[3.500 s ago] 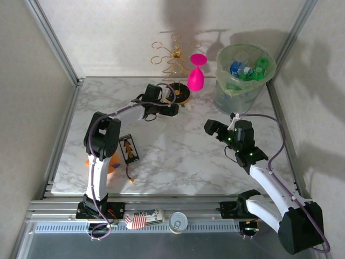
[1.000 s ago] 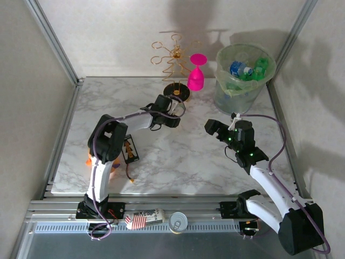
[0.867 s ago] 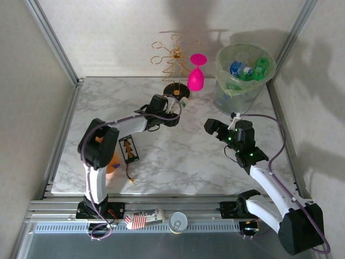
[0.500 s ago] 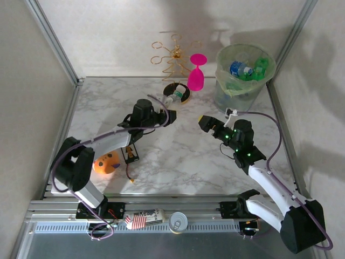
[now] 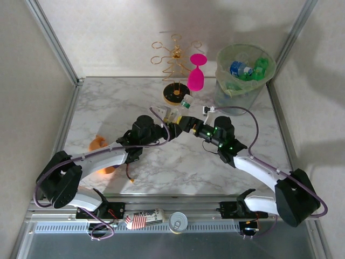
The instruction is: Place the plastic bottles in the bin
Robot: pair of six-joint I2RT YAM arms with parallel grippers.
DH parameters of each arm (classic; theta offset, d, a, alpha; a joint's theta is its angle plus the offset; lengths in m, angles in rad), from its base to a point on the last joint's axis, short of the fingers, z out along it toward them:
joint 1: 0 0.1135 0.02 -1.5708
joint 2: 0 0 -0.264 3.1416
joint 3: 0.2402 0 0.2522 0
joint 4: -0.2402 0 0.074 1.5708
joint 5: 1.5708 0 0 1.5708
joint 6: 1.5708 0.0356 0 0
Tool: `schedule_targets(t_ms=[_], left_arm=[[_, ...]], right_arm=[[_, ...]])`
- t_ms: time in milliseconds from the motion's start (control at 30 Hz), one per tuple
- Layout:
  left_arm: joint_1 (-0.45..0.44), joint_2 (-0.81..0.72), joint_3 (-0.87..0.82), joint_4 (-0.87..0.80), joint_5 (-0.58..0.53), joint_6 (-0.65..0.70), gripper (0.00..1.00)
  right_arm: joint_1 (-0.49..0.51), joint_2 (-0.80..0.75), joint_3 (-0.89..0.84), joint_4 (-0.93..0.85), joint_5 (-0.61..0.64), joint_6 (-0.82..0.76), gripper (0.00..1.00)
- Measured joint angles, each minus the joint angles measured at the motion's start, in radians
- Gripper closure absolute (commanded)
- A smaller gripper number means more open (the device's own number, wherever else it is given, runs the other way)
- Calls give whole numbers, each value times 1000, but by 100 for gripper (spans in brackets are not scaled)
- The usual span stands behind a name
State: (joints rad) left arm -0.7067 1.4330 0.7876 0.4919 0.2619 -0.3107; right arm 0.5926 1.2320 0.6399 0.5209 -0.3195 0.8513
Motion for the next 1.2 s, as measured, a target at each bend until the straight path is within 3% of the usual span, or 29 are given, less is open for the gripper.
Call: schedule_targets(t_ms=[133, 467, 567, 867, 1033, 1200], left_arm=[[-19, -5, -8, -2, -20, 0, 57], [-94, -34, -32, -7, -69, 22, 55], [-102, -35, -32, -11, -97, 39, 50], [-119, -51, -39, -13, -133, 38, 1], [-120, -113, -85, 6, -206, 17, 0], [-101, -140, -106, 24, -264, -18, 0]], right_arm=[[14, 16, 6, 22, 1, 3, 6], [17, 16, 6, 56, 1, 19, 35], [17, 16, 6, 60, 3, 28, 44], [19, 2, 6, 4, 47, 2, 47], [-18, -71, 42, -175, 123, -95, 47], [-145, -145, 162, -354, 205, -221, 48]])
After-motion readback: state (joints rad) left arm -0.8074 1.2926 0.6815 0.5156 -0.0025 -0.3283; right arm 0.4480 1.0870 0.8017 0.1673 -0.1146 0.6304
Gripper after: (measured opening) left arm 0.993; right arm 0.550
